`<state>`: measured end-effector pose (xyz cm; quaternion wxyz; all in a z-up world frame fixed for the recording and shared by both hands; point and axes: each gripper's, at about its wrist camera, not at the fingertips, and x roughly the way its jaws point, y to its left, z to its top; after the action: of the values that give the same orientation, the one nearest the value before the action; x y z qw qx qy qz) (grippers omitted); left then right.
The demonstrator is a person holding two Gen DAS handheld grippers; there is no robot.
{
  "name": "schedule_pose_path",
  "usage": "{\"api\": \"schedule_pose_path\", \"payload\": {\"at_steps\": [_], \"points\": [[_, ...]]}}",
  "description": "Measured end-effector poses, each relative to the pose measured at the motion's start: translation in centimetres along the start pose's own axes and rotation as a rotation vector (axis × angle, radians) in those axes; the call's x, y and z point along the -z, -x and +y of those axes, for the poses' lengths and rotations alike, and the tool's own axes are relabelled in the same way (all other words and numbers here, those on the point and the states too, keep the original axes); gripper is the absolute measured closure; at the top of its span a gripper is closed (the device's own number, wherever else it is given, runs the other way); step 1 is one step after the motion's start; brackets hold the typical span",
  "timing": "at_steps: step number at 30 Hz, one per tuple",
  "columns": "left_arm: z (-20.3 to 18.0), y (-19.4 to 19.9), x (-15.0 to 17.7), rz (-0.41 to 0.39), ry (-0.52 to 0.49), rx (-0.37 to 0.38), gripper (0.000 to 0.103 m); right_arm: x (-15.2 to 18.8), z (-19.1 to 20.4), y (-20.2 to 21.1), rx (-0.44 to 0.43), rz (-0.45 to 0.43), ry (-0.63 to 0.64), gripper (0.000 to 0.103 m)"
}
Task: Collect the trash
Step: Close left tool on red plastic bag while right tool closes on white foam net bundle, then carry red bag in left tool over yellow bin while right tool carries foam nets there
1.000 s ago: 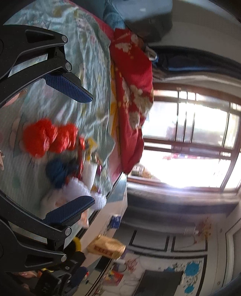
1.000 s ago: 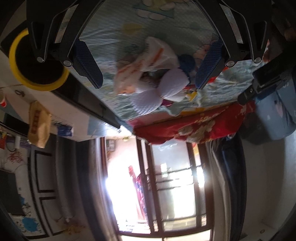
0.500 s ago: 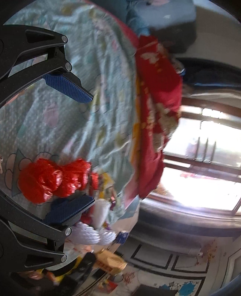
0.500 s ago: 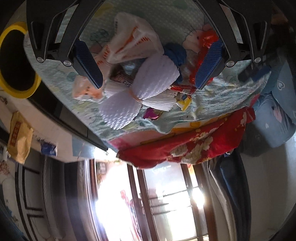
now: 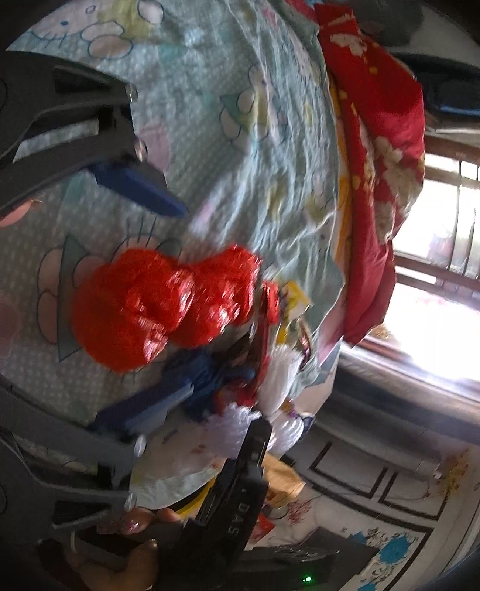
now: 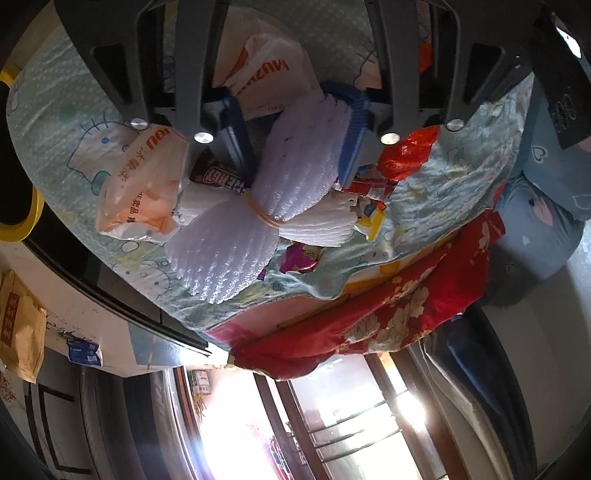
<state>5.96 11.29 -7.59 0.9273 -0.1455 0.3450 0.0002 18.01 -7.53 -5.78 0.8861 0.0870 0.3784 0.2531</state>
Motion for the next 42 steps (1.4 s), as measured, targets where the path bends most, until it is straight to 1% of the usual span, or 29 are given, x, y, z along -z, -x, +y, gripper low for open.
{"api": "schedule_pose_path", "payload": {"at_steps": [1,2,4,5,7,9,12,18,22,28,33,42], "points": [[-0.2,-0.3,0.1,0.017,-0.008,0.006,0.041,0.1,0.1,0.3,-0.006,-0.005,0.002,0.065],[-0.4,-0.5,0.2,0.03,-0.014,0.013,0.046,0.1,0.1,0.5,-0.012,-0.008,0.003,0.067],[-0.7,-0.7,0.5,0.053,-0.025,0.02,0.06,0.1,0.2,1.0,-0.024,-0.017,0.008,0.069],[-0.8,-0.8,0.5,0.062,-0.032,0.023,0.064,0.1,0.2,1.2,-0.027,-0.024,0.011,0.069],[-1.2,-0.8,0.6,0.07,-0.048,0.034,0.076,0.2,0.2,1.9,-0.036,-0.038,0.021,0.069],[-1.4,-0.6,0.6,0.063,-0.061,0.041,0.08,0.2,0.2,2.4,-0.042,-0.049,0.03,0.07],[-1.7,0.6,0.2,0.02,-0.066,0.047,0.082,0.3,-0.2,3.7,-0.05,-0.069,0.037,0.07],[-2.8,3.5,-2.1,-0.088,-0.089,0.061,0.082,0.2,-1.4,6.5,-0.056,-0.116,0.056,0.07],[-4.2,4.4,-3.1,-0.119,-0.101,0.088,0.082,0.1,-2.4,8.3,-0.052,-0.147,0.06,0.07],[-6.4,4.4,-4.2,-0.135,-0.129,0.132,0.082,-0.1,-4.6,10.8,-0.022,-0.189,0.052,0.07],[-9.0,3.8,-5.1,-0.15,-0.155,0.179,0.082,-0.3,-6.7,12.6,0.017,-0.218,0.041,0.07],[-13.4,1.9,-6.0,-0.141,-0.212,0.248,0.082,0.0,-10.9,15.4,0.116,-0.26,0.017,0.07]]}}
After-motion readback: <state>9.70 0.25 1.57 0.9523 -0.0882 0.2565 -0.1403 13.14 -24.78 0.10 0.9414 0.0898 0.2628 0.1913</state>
